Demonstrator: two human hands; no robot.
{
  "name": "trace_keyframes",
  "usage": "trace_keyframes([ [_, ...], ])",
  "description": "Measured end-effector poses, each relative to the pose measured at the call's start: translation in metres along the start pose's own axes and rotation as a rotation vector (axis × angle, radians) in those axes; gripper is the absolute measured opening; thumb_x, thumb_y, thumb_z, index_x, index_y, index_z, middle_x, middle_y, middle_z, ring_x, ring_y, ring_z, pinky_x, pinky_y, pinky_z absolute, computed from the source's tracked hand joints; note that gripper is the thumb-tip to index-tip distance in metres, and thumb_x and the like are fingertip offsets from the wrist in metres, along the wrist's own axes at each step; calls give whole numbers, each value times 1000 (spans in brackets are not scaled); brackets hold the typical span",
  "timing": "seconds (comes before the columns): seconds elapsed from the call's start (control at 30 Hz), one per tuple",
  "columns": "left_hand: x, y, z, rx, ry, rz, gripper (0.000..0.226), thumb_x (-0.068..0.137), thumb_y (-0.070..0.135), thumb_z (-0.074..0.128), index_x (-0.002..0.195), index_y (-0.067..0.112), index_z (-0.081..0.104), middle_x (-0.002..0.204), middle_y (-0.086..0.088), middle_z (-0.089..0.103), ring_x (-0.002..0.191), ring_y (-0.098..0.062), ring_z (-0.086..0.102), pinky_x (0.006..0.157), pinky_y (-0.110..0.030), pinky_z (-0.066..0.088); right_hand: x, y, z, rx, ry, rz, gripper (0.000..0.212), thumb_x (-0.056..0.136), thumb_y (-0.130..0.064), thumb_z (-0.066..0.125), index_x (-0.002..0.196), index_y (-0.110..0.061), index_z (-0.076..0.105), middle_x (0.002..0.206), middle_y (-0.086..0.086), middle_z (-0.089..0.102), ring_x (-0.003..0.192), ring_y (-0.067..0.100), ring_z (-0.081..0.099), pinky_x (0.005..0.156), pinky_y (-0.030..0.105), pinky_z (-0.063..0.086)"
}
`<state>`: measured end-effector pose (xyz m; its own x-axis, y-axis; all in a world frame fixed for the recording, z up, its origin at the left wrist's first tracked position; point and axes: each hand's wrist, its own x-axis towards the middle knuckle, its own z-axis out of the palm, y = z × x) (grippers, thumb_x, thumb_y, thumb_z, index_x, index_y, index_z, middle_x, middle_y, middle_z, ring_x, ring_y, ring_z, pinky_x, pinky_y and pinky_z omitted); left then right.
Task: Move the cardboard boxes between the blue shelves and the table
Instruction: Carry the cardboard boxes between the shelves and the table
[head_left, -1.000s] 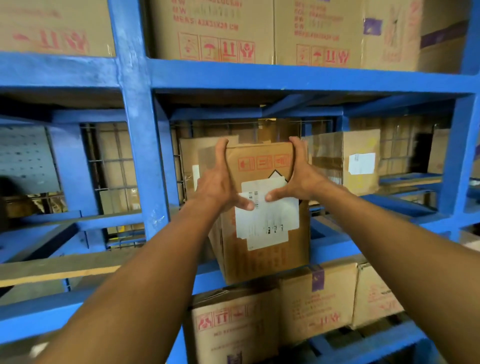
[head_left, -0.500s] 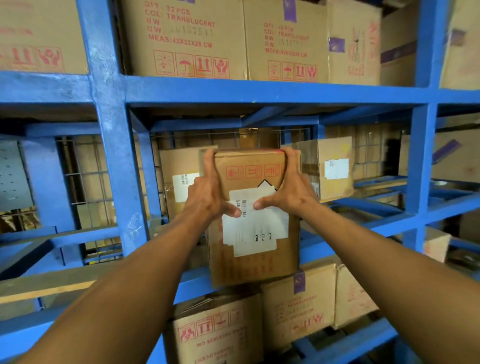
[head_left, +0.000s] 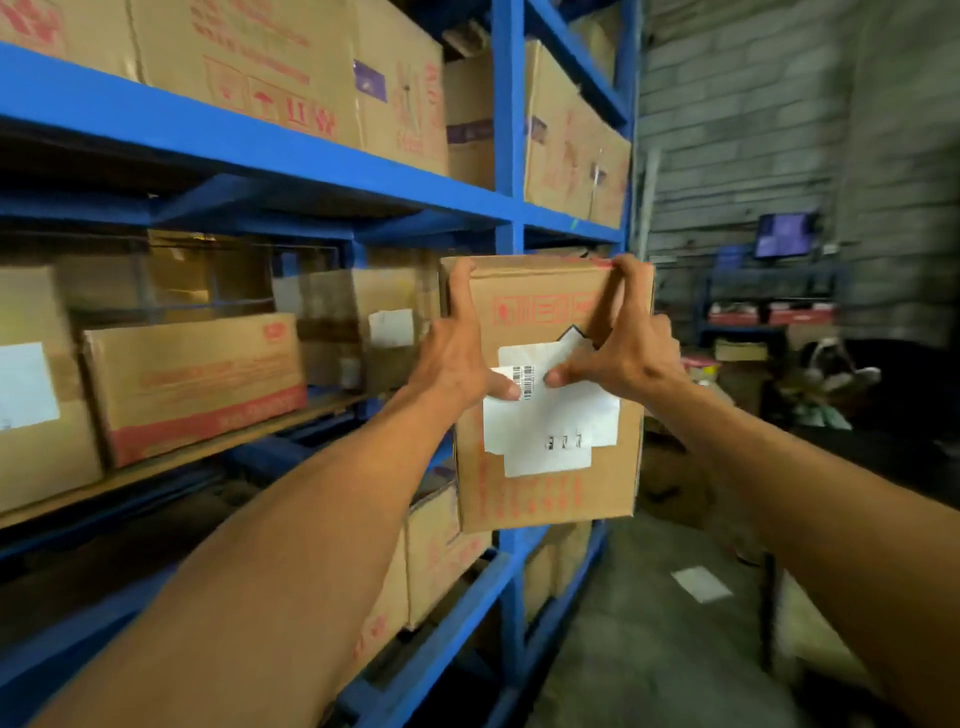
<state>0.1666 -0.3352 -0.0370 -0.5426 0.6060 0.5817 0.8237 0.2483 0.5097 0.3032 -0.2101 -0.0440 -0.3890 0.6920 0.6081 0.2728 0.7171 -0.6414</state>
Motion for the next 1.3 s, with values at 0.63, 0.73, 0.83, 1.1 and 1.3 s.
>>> trace_keyframes([
  [0.63, -25, 259, 265, -408, -548, 715, 145, 51, 28, 96, 141, 42, -16, 109, -16, 57, 90, -35, 62, 72, -44, 50, -119, 178, -246, -681, 676, 510, 123, 52, -40, 96, 140, -39, 10, 145, 3, 30, 121, 42, 45, 89, 55, 51],
  [0.73, -49, 277, 283, -474, -644, 864, 143, 55, 29, 94, 144, 40, -17, 115, -19, 59, 96, -39, 63, 82, -49, 53, -158, 169, -251, -761, 759, 692, 128, 52, -44, 95, 142, -41, 4, 141, 13, 35, 117, 43, 47, 90, 57, 50],
  [0.83, -71, 283, 293, -588, -775, 983, 142, 52, 28, 95, 143, 43, -13, 113, -20, 60, 96, -42, 62, 83, -56, 52, -195, 158, -240, -763, 882, 842, 124, 51, -46, 94, 139, -46, 6, 130, 20, 41, 107, 44, 52, 85, 59, 53],
  [1.1, -161, 268, 298, -692, -1071, 1369, 139, 57, 18, 92, 136, 50, -18, 129, -24, 54, 109, -43, 60, 96, -58, 46, -304, 131, -174, -917, 1174, 1081, 115, 55, -47, 93, 134, -46, 9, 137, 2, 37, 116, 38, 45, 91, 56, 50],
  [1.3, -224, 257, 298, -688, -1273, 1494, 139, 56, 16, 92, 136, 52, -16, 131, -19, 55, 121, -45, 51, 103, -61, 37, -365, 112, -146, -891, 1217, 1382, 116, 61, -40, 93, 144, -42, 12, 139, 14, 34, 123, 44, 42, 96, 54, 48],
])
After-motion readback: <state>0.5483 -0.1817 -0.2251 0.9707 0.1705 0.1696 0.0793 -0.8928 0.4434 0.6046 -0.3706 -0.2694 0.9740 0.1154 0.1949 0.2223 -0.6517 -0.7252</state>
